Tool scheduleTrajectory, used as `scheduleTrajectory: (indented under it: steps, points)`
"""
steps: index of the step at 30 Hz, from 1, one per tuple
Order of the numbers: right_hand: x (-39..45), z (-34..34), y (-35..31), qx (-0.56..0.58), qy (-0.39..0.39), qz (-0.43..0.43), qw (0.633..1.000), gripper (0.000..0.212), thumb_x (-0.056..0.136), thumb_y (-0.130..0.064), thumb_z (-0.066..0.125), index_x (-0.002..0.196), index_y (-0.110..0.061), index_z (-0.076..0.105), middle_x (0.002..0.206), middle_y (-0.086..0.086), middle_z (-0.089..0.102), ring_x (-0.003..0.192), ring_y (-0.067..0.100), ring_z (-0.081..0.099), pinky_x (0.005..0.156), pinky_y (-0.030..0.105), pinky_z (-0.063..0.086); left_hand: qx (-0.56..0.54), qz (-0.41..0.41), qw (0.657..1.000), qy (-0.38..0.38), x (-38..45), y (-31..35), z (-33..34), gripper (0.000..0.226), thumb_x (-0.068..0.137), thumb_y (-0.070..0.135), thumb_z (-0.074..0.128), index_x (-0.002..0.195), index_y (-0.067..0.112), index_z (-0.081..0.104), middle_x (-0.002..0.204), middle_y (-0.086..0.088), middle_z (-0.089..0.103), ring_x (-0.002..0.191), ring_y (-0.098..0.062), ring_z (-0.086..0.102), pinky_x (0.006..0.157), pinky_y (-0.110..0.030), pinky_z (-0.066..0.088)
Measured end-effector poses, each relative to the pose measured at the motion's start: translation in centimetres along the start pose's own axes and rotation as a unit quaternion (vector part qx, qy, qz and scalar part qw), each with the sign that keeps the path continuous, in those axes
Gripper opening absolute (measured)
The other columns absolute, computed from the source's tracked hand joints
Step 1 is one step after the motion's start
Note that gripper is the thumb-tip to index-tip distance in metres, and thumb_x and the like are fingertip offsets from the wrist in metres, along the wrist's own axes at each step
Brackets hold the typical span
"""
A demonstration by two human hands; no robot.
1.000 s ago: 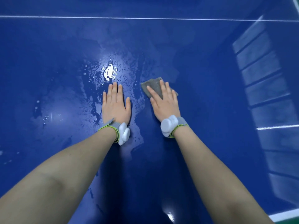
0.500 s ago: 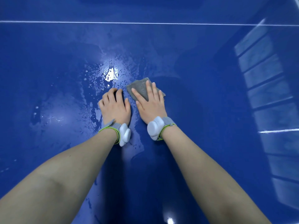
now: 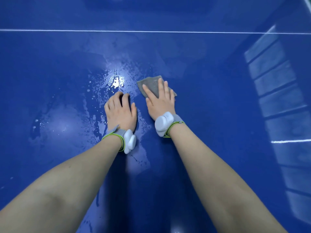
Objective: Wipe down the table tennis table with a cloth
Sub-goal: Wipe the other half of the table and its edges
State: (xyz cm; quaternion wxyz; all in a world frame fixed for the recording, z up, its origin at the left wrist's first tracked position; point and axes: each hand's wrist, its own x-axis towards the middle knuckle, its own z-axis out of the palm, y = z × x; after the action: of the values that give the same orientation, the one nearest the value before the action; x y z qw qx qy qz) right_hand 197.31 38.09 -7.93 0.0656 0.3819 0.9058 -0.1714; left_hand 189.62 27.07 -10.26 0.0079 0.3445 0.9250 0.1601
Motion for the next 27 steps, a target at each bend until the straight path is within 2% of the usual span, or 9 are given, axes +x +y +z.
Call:
scheduleTrajectory:
  steps: [3, 8, 11, 13, 16, 18, 20, 22, 27]
  points:
    - [1.3, -0.7, 2.0, -0.004, -0.008, -0.037, 0.999, 0.048, 0.102, -0.033, 0.03, 0.147, -0.044, 0.017, 0.16, 0.002, -0.008, 0.147, 0.021, -0.008, 0.115, 0.036, -0.006, -0.008, 0.004, 1.0, -0.001, 0.3, -0.1, 0.1, 0.047, 0.09, 0.035, 0.029, 0.122, 0.009, 0.05, 0.131, -0.012, 0.045, 0.122, -0.031, 0.038, 0.107, -0.04, 0.019]
    - [3.8, -2.1, 5.2, 0.029, 0.022, 0.144, 0.989, 0.048, 0.103, -0.033, 0.026, 0.149, -0.041, 0.014, 0.16, 0.003, -0.01, 0.146, 0.021, -0.01, 0.117, 0.037, -0.005, -0.015, 0.002, 1.0, 0.012, 1.0, -0.2, 0.2, 0.037, 0.091, 0.03, 0.034, 0.117, 0.011, 0.054, 0.125, -0.01, 0.049, 0.116, -0.031, 0.039, 0.102, -0.039, 0.023]
    - [3.9, -1.7, 3.9, 0.013, 0.027, 0.176, 0.984, 0.05, 0.103, -0.034, 0.024, 0.15, -0.04, 0.008, 0.159, 0.007, -0.014, 0.146, 0.024, -0.013, 0.117, 0.041, -0.005, -0.017, -0.011, 1.0, 0.016, 1.4, -0.1, 0.2, 0.027, 0.093, 0.025, 0.04, 0.113, 0.013, 0.054, 0.12, -0.009, 0.048, 0.112, -0.03, 0.039, 0.098, -0.036, 0.02]
    - [4.0, -1.2, 2.6, 0.009, 0.035, 0.147, 0.989, 0.05, 0.103, -0.035, 0.024, 0.15, -0.04, 0.006, 0.158, 0.008, -0.015, 0.146, 0.025, -0.014, 0.116, 0.042, -0.006, -0.011, -0.016, 1.0, 0.017, 1.9, 0.1, 0.4, 0.026, 0.093, 0.025, 0.04, 0.113, 0.014, 0.053, 0.119, -0.009, 0.047, 0.111, -0.03, 0.038, 0.097, -0.036, 0.019]
    - [3.6, -0.7, 1.1, -0.013, 0.021, 0.032, 0.999, 0.05, 0.103, -0.036, 0.023, 0.15, -0.039, 0.008, 0.159, 0.008, -0.014, 0.146, 0.024, -0.014, 0.116, 0.041, -0.007, -0.009, -0.02, 0.999, 0.026, 2.4, 0.1, 0.5, 0.024, 0.093, 0.026, 0.041, 0.111, 0.014, 0.054, 0.118, -0.01, 0.048, 0.109, -0.029, 0.038, 0.095, -0.036, 0.019]
    - [3.5, -0.8, 1.5, -0.038, 0.006, -0.043, 0.998, 0.049, 0.103, -0.035, 0.023, 0.15, -0.038, 0.01, 0.159, 0.007, -0.012, 0.146, 0.023, -0.012, 0.116, 0.04, -0.006, -0.008, -0.021, 0.999, 0.031, 2.6, 0.3, 0.6, 0.024, 0.092, 0.026, 0.043, 0.11, 0.014, 0.054, 0.119, -0.01, 0.048, 0.11, -0.029, 0.037, 0.096, -0.036, 0.019]
    - [4.2, -1.4, 3.2, -0.058, 0.01, -0.078, 0.995, 0.048, 0.103, -0.032, 0.024, 0.15, -0.039, 0.013, 0.16, 0.005, -0.008, 0.147, 0.021, -0.007, 0.116, 0.037, -0.003, -0.016, -0.026, 0.999, 0.024, 2.8, 0.4, 0.6, 0.026, 0.092, 0.027, 0.042, 0.112, 0.014, 0.053, 0.123, -0.009, 0.046, 0.113, -0.028, 0.036, 0.1, -0.036, 0.019]
    - [5.5, -2.2, 5.4, -0.049, 0.03, -0.03, 0.998, 0.048, 0.103, -0.03, 0.026, 0.149, -0.038, 0.015, 0.16, 0.005, -0.005, 0.147, 0.021, -0.003, 0.116, 0.037, 0.001, -0.027, -0.032, 0.999, 0.014, 2.9, 0.5, 0.7, 0.027, 0.093, 0.029, 0.041, 0.114, 0.014, 0.051, 0.127, -0.008, 0.043, 0.118, -0.027, 0.034, 0.105, -0.036, 0.017]
    - [8.0, -2.6, 5.4, 0.034, 0.105, 0.207, 0.972, 0.056, 0.102, -0.028, 0.03, 0.152, -0.028, 0.005, 0.16, 0.007, -0.003, 0.147, 0.022, -0.003, 0.117, 0.037, 0.002, -0.03, -0.038, 0.999, 0.011, 3.1, 0.5, 0.8, 0.031, 0.093, 0.033, 0.042, 0.116, 0.014, 0.051, 0.132, -0.008, 0.04, 0.124, -0.028, 0.032, 0.109, -0.037, 0.014]
